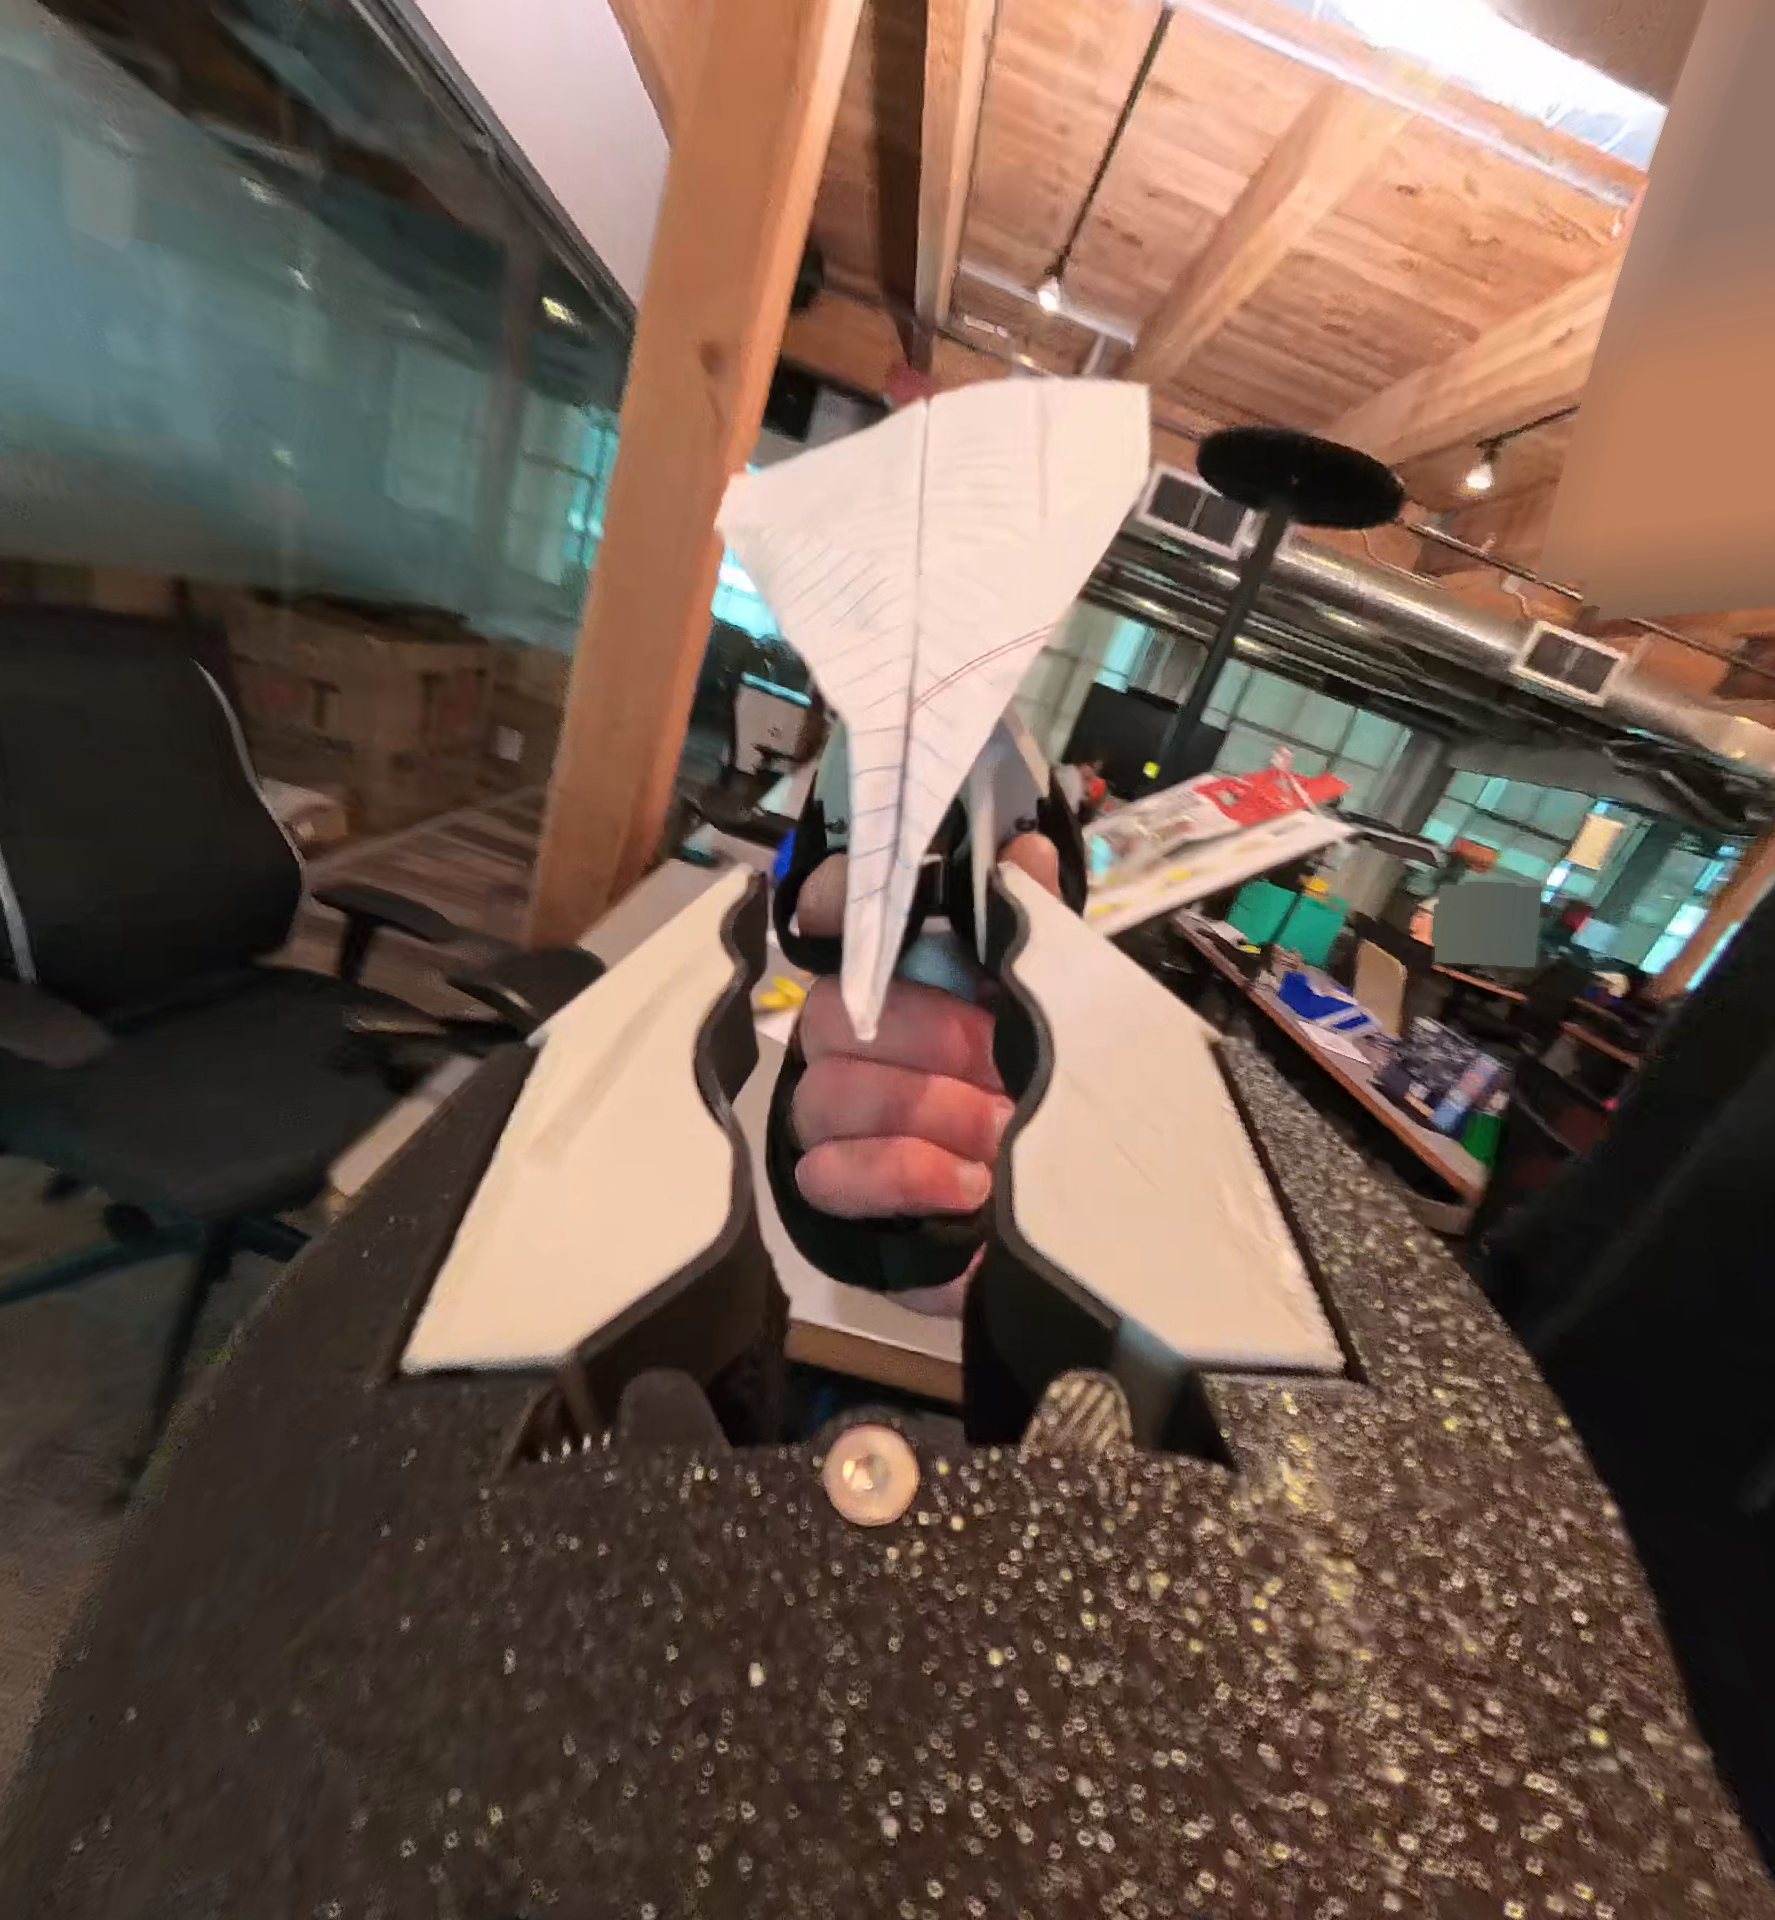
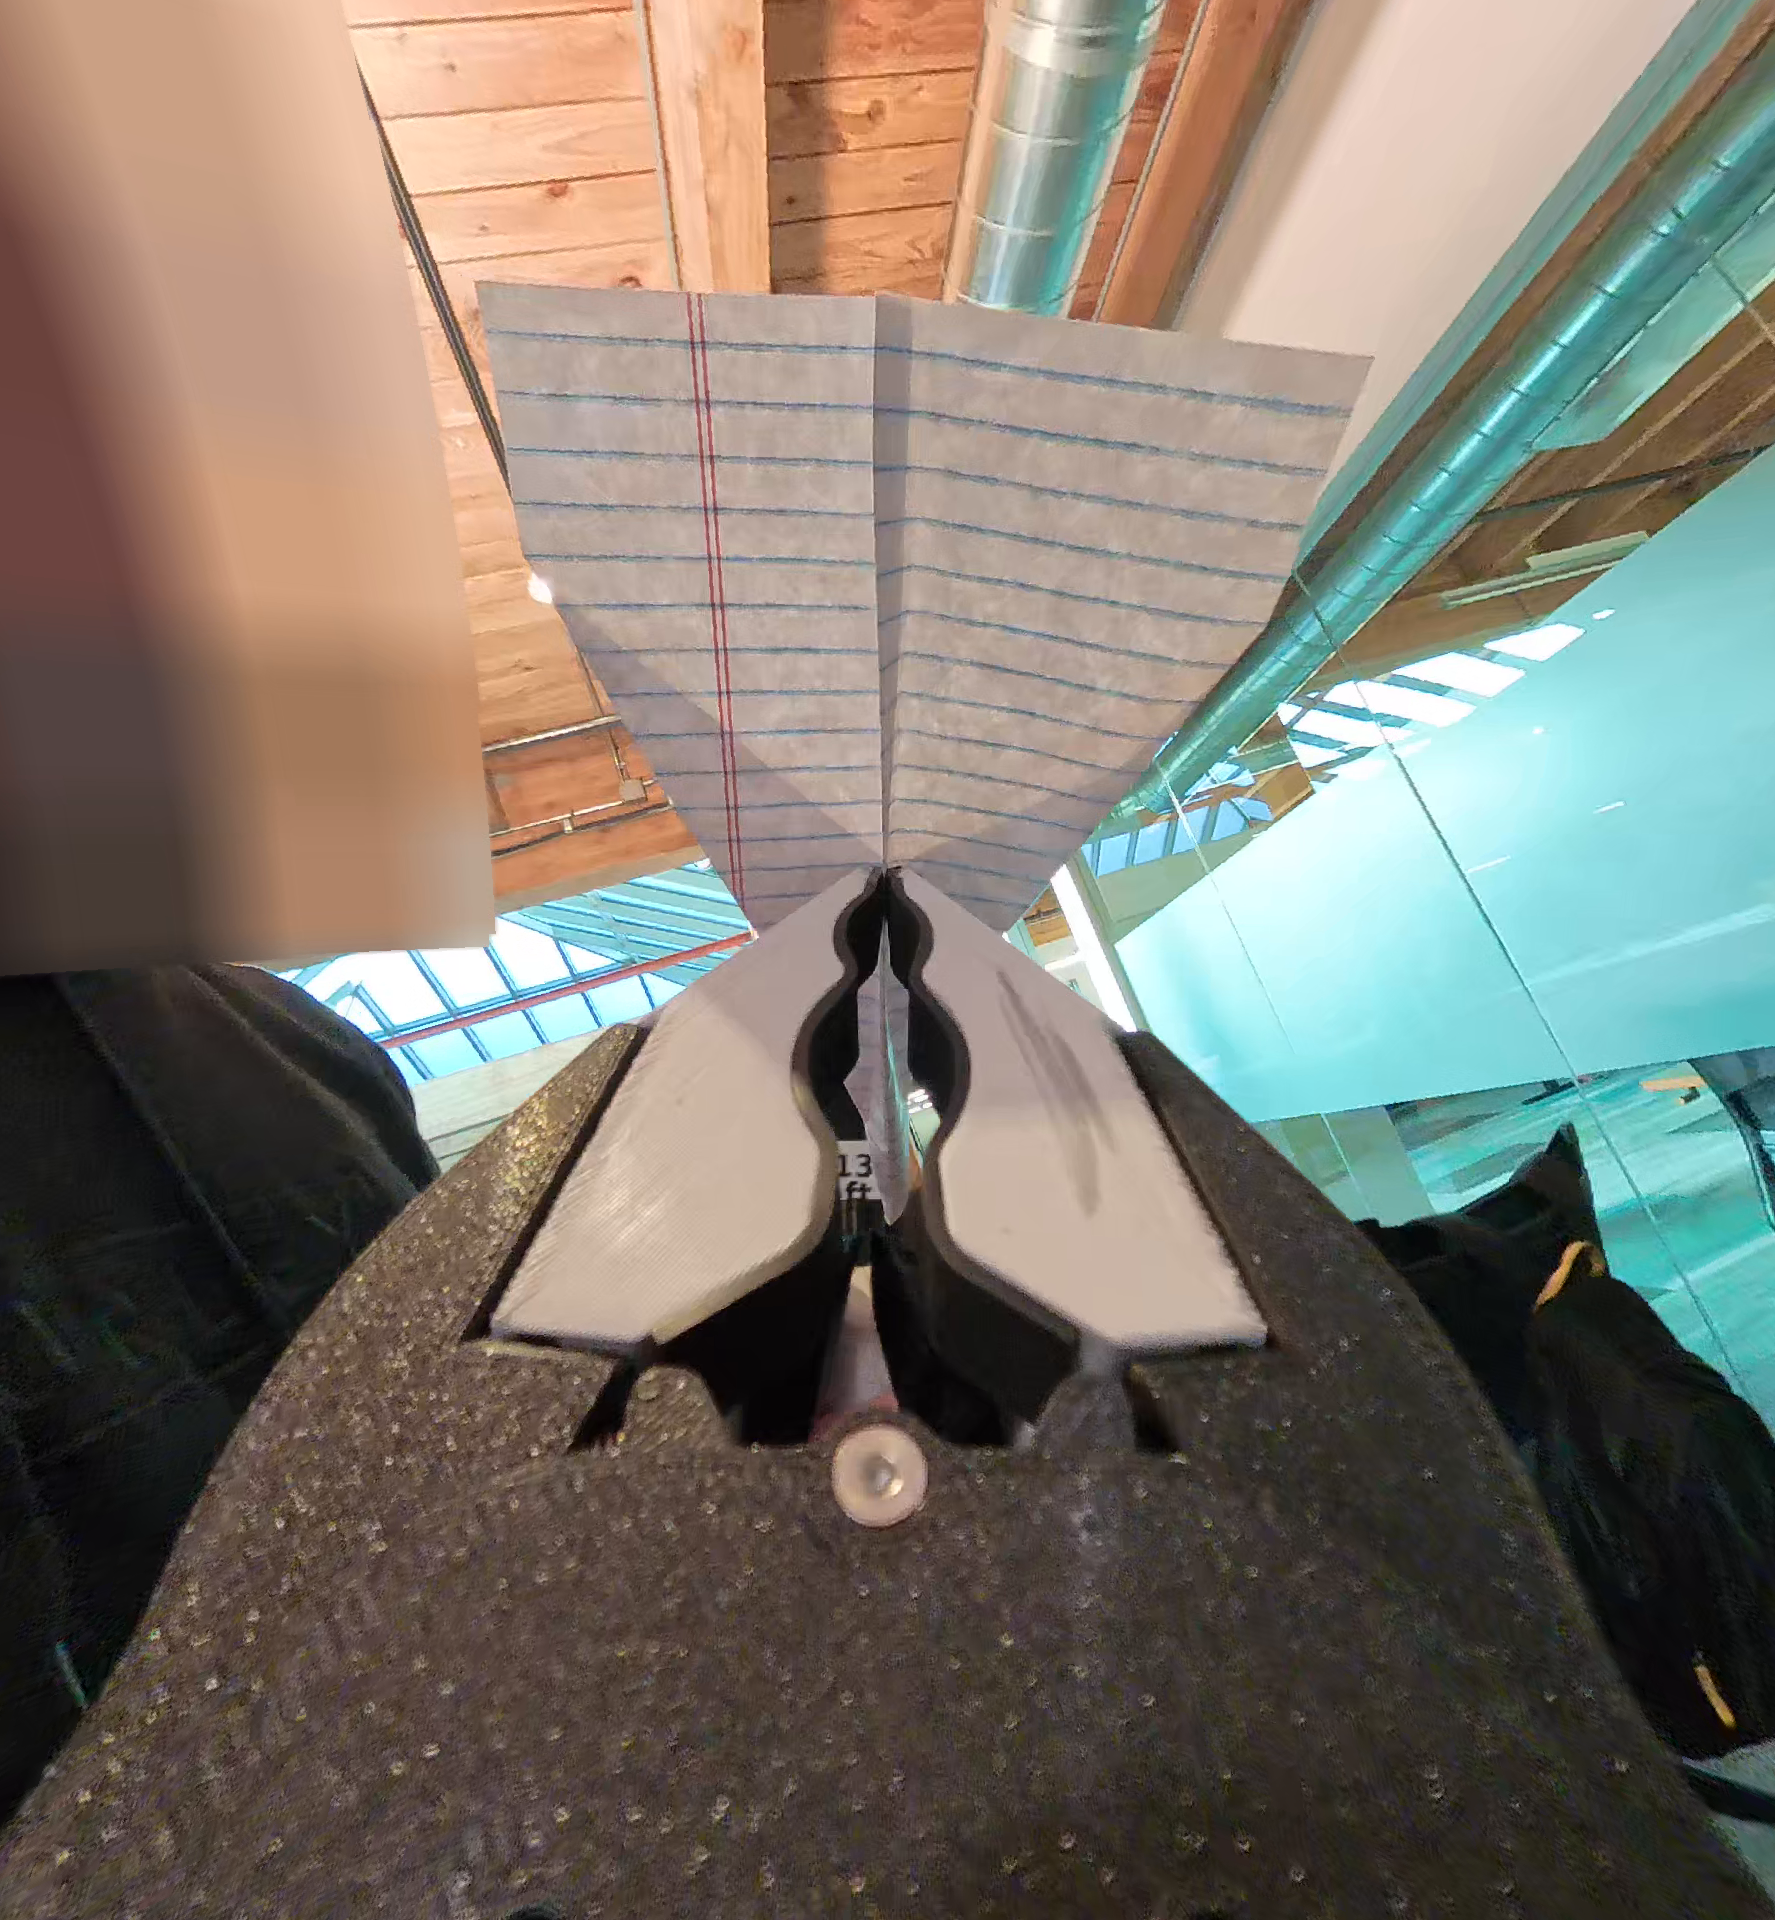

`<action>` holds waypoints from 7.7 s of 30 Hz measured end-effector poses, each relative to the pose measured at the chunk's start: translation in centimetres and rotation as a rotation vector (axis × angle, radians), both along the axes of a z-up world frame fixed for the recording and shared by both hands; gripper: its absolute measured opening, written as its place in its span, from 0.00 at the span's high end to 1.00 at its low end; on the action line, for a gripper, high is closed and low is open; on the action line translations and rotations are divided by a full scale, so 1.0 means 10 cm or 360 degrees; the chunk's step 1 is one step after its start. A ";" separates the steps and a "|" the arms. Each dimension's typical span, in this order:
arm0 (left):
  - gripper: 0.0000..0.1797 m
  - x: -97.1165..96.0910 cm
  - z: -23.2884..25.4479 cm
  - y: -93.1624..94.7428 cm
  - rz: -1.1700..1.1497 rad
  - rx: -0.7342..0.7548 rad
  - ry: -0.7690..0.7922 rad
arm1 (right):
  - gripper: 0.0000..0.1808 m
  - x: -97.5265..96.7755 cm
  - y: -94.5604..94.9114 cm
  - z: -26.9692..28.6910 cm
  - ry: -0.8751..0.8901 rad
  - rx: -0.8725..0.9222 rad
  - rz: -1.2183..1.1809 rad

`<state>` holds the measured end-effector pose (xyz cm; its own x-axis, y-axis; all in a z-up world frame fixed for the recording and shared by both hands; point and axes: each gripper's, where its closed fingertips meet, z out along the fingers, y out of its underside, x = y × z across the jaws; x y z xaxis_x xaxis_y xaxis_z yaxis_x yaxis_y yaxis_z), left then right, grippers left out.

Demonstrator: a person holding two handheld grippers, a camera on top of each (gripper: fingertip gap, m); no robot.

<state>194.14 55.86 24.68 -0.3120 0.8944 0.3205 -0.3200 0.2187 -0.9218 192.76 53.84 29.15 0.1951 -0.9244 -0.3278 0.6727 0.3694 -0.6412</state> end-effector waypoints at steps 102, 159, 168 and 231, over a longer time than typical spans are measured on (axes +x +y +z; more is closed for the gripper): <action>0.81 -6.10 -2.63 -1.92 -0.3312 -0.1279 -0.0780 | 0.66 -4.92 -1.73 -1.31 -0.0091 0.1832 -0.4362; 0.90 -6.97 -3.26 -3.31 -0.3610 -0.1722 -0.1073 | 0.65 -6.38 -2.78 -3.53 0.0280 0.3308 -0.3707; 0.95 -7.08 -3.01 -3.21 -0.3656 -0.1350 -0.1119 | 0.69 -6.53 -2.81 -3.28 0.0044 0.3018 -0.3813; 1.00 -8.10 -3.31 -2.36 -0.3386 -0.1898 -0.0978 | 1.00 -6.78 -2.51 -3.59 -0.1027 0.2665 -0.3569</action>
